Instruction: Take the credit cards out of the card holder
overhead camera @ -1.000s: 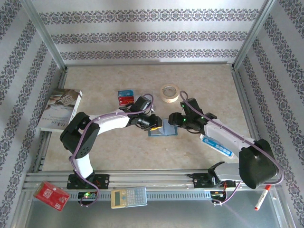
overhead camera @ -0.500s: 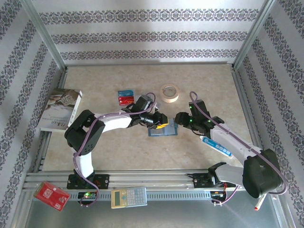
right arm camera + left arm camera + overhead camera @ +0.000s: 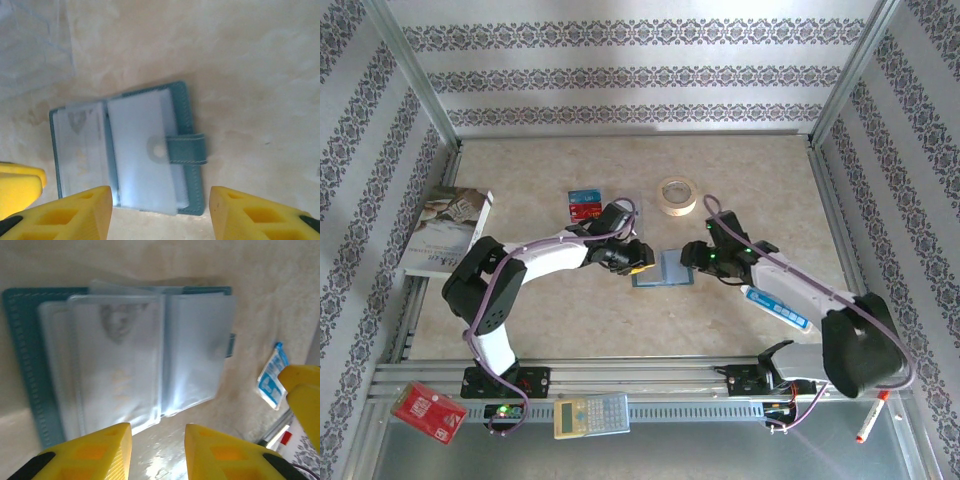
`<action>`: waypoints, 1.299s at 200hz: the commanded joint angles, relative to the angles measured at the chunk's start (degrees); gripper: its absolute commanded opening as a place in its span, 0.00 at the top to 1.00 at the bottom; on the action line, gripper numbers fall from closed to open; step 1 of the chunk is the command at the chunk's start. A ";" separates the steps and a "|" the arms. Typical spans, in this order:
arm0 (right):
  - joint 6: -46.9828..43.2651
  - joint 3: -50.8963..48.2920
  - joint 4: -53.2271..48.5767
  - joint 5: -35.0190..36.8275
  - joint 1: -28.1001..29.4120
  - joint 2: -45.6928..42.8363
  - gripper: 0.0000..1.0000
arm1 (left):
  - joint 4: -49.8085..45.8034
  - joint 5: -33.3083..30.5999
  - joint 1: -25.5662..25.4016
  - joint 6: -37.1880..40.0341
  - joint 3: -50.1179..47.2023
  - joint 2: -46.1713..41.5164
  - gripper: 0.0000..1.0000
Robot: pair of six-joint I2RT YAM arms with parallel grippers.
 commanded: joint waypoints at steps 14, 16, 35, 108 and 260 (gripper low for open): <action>-5.78 7.45 -4.84 5.36 8.71 7.06 0.45 | -3.07 -4.49 1.84 -0.83 -3.35 -3.49 0.66; -5.92 7.70 -4.95 5.65 9.13 7.47 0.45 | -2.92 -4.58 1.95 -0.96 -3.62 -3.76 0.66; -6.84 9.77 -5.46 7.09 11.68 11.73 0.44 | -1.34 -4.78 3.10 -2.19 -5.74 -5.59 0.66; -6.59 13.49 -8.19 10.80 14.21 23.98 0.47 | 6.16 1.61 3.84 -5.77 -7.54 -4.12 0.65; -6.14 8.01 -2.45 1.59 9.88 23.49 0.62 | 5.14 4.98 1.93 -4.58 -2.69 3.12 0.74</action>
